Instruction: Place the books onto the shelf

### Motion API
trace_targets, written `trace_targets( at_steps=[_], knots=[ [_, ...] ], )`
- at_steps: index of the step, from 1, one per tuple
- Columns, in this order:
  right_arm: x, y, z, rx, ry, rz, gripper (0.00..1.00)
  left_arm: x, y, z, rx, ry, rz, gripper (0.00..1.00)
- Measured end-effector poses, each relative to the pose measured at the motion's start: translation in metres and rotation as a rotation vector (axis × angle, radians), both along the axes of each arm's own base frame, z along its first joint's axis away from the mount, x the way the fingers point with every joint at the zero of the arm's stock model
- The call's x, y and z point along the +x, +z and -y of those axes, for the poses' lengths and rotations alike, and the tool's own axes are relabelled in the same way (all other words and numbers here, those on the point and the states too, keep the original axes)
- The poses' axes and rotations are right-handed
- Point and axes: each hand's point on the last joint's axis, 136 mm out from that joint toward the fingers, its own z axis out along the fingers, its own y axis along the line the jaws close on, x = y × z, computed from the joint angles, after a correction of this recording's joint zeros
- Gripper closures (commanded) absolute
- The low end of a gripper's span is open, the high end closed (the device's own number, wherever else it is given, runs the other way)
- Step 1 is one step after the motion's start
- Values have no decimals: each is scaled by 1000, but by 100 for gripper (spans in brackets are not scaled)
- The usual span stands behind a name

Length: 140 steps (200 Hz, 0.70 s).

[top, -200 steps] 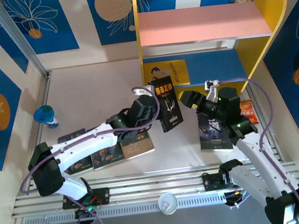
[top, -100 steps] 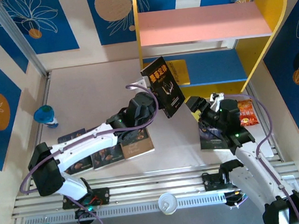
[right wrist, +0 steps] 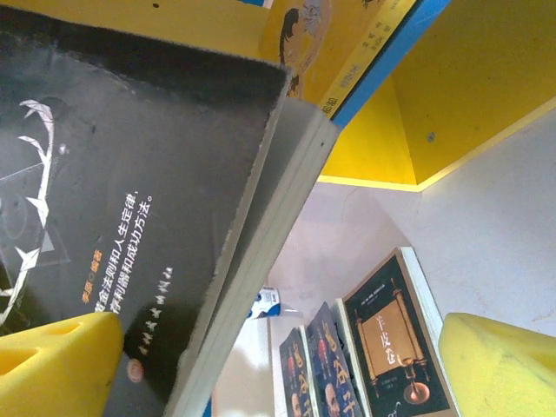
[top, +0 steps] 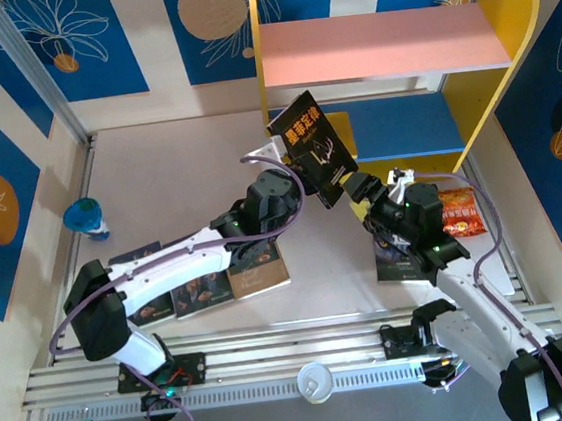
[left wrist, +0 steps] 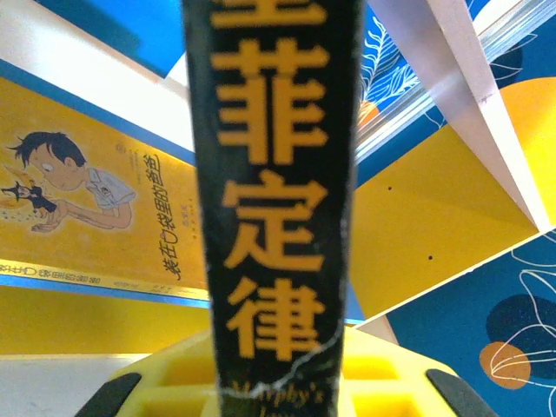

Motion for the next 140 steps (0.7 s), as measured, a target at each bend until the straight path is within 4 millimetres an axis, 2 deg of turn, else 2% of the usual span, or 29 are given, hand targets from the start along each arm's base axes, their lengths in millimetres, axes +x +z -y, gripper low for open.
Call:
trace_targets(
  at_steps=[23, 76, 113, 140],
  knots=[
    [6, 3, -3, 28, -18, 2, 10, 3, 0, 4, -40, 4, 4, 100],
    [8, 27, -2, 116, -77, 62, 23, 7, 1, 12, -123, 9, 2, 100],
    [5, 37, 3, 147, -108, 91, 37, 8, -7, 17, -159, 7, -13, 100],
    [5, 37, 7, 150, -127, 92, 47, 10, -10, 20, -179, 9, -23, 100]
  ],
)
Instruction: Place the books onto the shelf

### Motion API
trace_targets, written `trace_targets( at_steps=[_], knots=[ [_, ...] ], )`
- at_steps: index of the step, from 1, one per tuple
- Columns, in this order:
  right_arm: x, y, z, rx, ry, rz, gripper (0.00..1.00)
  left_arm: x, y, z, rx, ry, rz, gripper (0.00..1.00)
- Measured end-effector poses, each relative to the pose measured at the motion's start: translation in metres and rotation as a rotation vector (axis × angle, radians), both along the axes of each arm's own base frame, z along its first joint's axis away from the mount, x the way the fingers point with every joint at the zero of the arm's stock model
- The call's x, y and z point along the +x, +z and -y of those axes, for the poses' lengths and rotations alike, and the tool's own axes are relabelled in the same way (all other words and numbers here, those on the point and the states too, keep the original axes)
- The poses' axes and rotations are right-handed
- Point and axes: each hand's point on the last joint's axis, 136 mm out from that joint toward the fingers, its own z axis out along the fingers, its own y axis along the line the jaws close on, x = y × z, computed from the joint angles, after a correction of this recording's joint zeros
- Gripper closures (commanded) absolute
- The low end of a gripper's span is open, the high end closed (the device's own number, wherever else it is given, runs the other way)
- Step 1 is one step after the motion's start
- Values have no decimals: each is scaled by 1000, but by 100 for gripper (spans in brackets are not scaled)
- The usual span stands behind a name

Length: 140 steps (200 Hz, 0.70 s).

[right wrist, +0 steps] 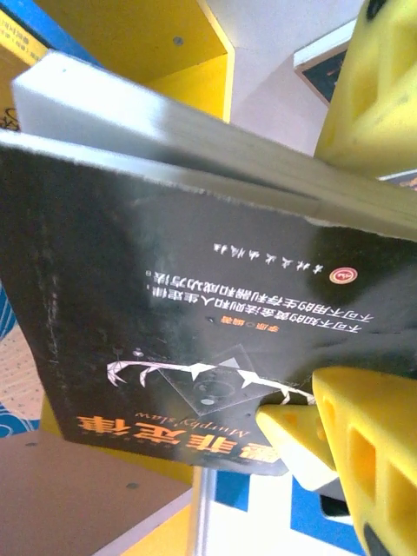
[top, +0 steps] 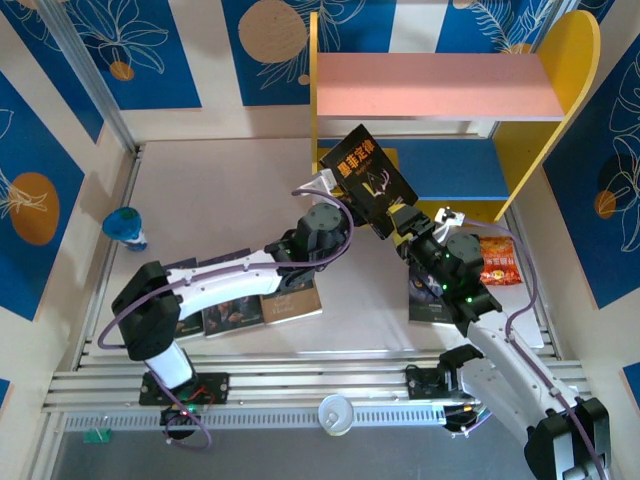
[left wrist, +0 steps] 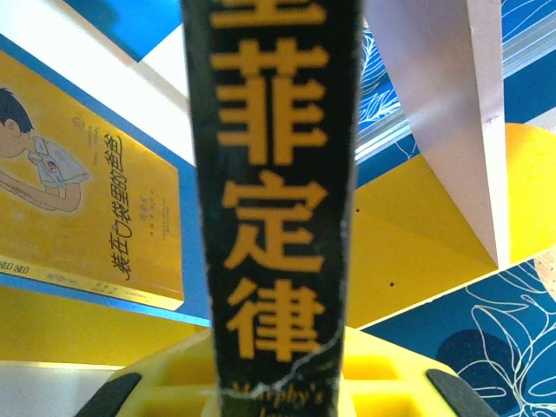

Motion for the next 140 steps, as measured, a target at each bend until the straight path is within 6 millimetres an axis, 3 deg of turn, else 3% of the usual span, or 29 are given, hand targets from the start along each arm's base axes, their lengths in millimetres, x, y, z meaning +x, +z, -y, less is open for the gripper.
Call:
trace_targets(
  at_steps=[39, 70, 94, 115, 133, 140],
  knots=[
    [1, -5, 3, -9, -16, -14, 61, 2, -5, 4, -26, 0, -15, 100],
    [3, -9, 7, -14, -34, -28, 79, 4, -9, 5, -34, 7, -25, 100],
    [4, -9, 11, -22, -43, -22, 86, 6, -10, 5, -41, 16, -37, 88],
    [6, -7, 15, -29, -49, -8, 90, 7, -10, 7, -30, 17, -42, 71],
    [9, -1, 21, -48, -56, 20, 91, 7, -13, 9, -7, 8, -48, 43],
    [9, 1, 23, -64, -54, 31, 91, 6, -15, 11, 5, -3, -53, 37]
  ],
)
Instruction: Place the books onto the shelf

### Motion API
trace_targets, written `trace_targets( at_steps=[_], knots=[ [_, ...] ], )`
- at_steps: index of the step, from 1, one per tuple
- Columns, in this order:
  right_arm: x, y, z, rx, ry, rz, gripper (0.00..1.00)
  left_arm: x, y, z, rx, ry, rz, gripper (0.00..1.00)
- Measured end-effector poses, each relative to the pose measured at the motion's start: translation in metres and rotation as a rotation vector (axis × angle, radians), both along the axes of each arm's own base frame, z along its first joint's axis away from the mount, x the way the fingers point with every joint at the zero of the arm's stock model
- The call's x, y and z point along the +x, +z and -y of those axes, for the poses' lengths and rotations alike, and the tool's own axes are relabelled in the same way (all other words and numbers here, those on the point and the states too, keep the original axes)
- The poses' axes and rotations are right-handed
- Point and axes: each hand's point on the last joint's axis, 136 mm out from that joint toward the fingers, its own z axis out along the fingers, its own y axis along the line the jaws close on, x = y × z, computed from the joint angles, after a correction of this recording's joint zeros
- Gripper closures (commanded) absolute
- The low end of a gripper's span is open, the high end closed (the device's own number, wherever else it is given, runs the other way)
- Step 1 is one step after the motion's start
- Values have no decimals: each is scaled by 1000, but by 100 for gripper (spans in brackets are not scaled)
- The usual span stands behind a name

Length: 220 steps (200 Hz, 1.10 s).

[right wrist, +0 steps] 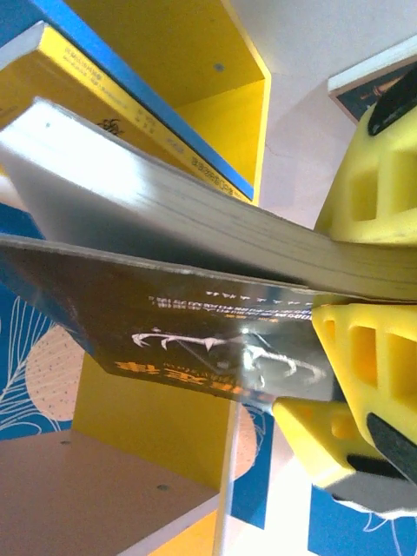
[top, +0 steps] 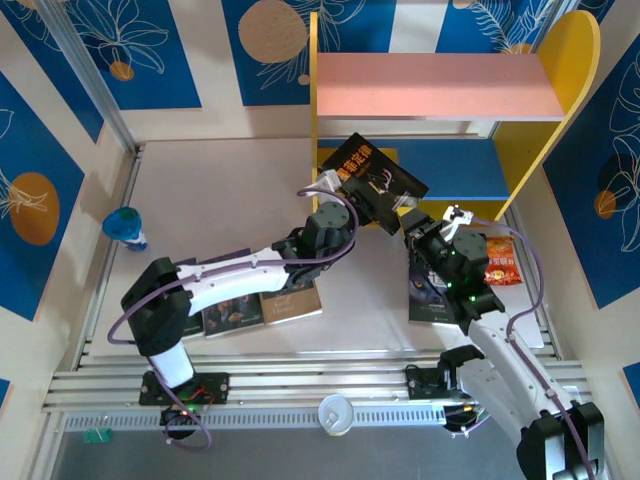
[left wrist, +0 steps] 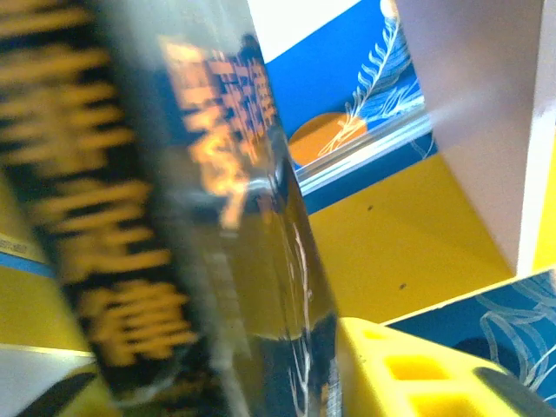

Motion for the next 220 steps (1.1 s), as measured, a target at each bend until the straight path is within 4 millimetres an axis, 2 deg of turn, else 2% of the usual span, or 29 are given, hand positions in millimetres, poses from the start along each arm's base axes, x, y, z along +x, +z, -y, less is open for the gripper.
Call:
trace_targets(
  at_steps=[22, 56, 84, 117, 152, 183, 220],
  knots=[
    [5, 5, 6, -78, 17, 14, 93, -3, -3, 4, 46, -25, -8, 32],
    [16, 15, 18, -206, 60, 38, 95, -5, -12, 2, 127, -39, -15, 30],
    [21, 8, 22, -266, 117, 34, 96, -10, -19, -10, 225, -50, -21, 29],
    [27, 11, 20, -352, 199, 61, 96, -16, -14, -32, 354, -57, -1, 29],
    [37, 25, 16, -440, 280, 128, 97, -25, -7, -63, 529, -55, 27, 29],
    [51, 31, 17, -495, 336, 177, 97, -30, -2, -98, 632, -16, 44, 29],
    [64, 24, 17, -529, 383, 194, 97, -32, 0, -141, 691, 43, 38, 29]
  ],
)
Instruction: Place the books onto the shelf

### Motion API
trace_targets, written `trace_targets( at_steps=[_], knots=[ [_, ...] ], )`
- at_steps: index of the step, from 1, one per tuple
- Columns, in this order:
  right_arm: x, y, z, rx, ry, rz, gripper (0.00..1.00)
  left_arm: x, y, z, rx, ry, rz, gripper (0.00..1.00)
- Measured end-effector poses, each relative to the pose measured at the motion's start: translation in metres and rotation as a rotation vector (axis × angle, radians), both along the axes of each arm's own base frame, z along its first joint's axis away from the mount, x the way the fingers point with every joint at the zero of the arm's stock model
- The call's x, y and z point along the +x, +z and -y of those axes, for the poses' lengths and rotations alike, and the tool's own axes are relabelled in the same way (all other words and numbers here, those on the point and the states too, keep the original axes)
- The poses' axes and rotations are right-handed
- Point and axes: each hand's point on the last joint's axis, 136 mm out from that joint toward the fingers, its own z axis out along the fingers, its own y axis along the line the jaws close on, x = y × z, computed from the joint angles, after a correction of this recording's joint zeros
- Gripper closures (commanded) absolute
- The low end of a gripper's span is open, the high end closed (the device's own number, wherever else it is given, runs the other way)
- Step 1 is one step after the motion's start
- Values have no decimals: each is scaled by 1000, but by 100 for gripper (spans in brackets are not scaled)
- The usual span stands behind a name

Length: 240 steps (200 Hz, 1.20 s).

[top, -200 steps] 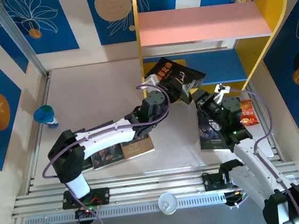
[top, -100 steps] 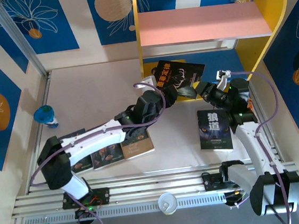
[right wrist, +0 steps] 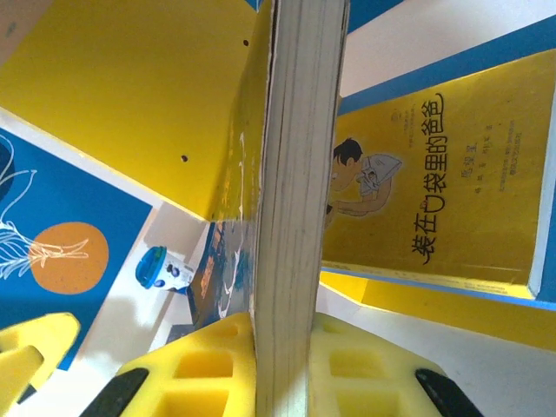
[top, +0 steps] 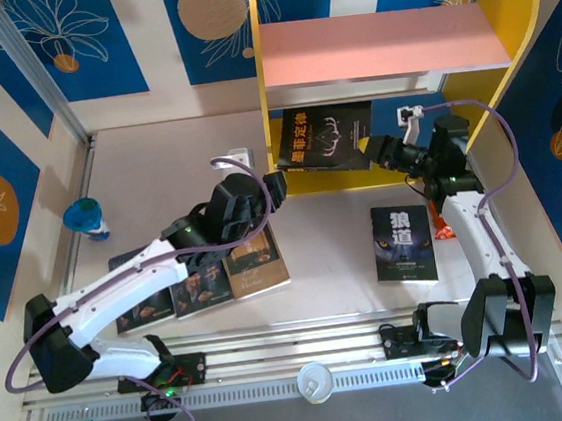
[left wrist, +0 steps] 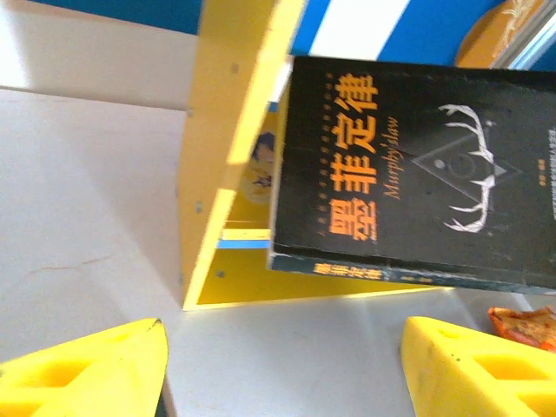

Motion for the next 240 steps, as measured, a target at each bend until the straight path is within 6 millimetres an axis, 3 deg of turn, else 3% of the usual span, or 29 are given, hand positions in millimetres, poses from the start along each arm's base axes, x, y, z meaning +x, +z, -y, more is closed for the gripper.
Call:
trace_targets(
  at_steps=[38, 180, 240],
  knots=[
    [9, -7, -1, -12, 42, 0, 97, -2, -9, -20, 26, 26, -11, 29],
    [60, -30, -3, 19, 149, -35, 97, -3, -23, -23, 49, 30, -30, 29],
    [73, -50, -7, 22, 175, -76, 93, -3, -23, -23, 50, 30, -30, 29]
  ],
)
